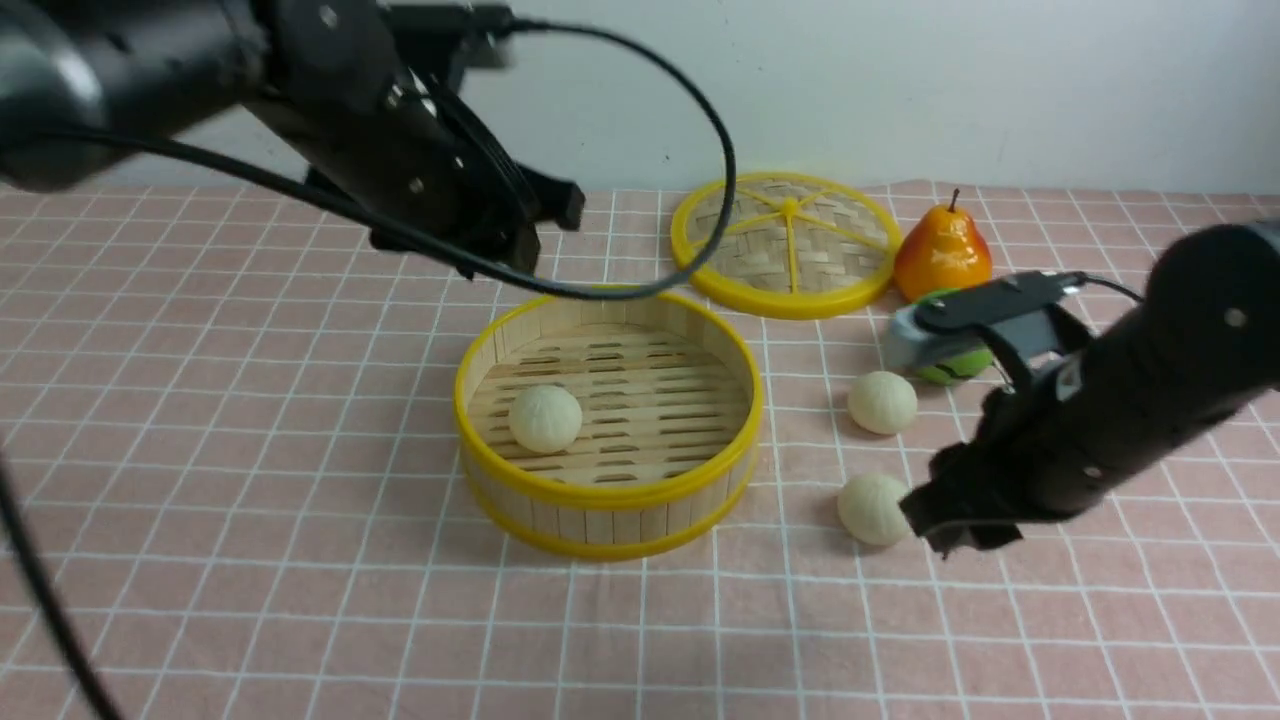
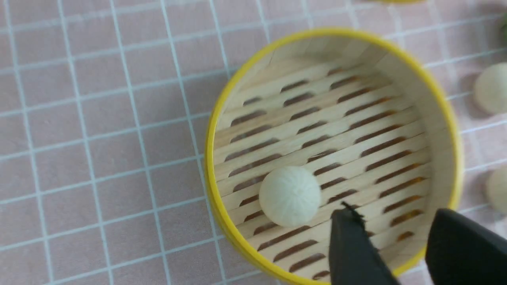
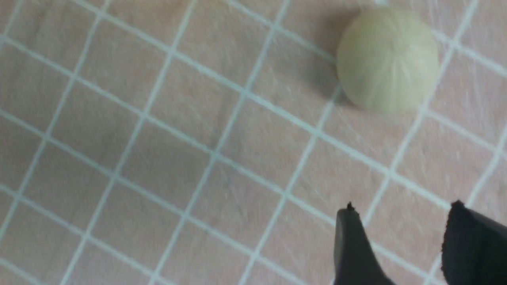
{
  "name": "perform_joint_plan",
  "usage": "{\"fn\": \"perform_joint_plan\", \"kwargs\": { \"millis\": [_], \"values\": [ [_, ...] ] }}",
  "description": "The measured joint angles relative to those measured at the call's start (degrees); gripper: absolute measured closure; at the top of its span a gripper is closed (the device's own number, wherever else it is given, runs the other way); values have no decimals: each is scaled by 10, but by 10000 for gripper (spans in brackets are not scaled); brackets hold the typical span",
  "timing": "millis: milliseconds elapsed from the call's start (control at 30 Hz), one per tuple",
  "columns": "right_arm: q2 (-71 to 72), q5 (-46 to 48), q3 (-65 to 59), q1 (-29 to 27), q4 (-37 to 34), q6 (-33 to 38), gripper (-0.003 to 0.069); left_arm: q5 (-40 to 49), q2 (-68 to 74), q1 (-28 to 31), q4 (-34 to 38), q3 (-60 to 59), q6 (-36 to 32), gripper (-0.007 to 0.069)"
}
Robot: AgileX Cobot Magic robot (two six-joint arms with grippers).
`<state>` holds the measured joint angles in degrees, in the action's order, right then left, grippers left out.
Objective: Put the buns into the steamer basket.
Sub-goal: Use the right arm to grab a steamed stuffed bun, then use the right arm to put the steamed stuffed bun into the steamer
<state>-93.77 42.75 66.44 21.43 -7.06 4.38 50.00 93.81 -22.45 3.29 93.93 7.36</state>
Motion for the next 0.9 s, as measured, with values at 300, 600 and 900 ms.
{"fn": "perform_joint_plan", "kwargs": {
  "millis": [300, 600, 900],
  "values": [
    [-167, -14, 126, 2, 48, -10, 351, -41, -281, 0, -3, -206, 1, 638],
    [-200, 56, 202, 2, 120, 16, 640, -95, -565, 0, -125, -500, 100, 638],
    [-203, 27, 379, 75, 80, 92, 652, -122, -666, 0, -194, -669, 201, 638]
  ]
}}
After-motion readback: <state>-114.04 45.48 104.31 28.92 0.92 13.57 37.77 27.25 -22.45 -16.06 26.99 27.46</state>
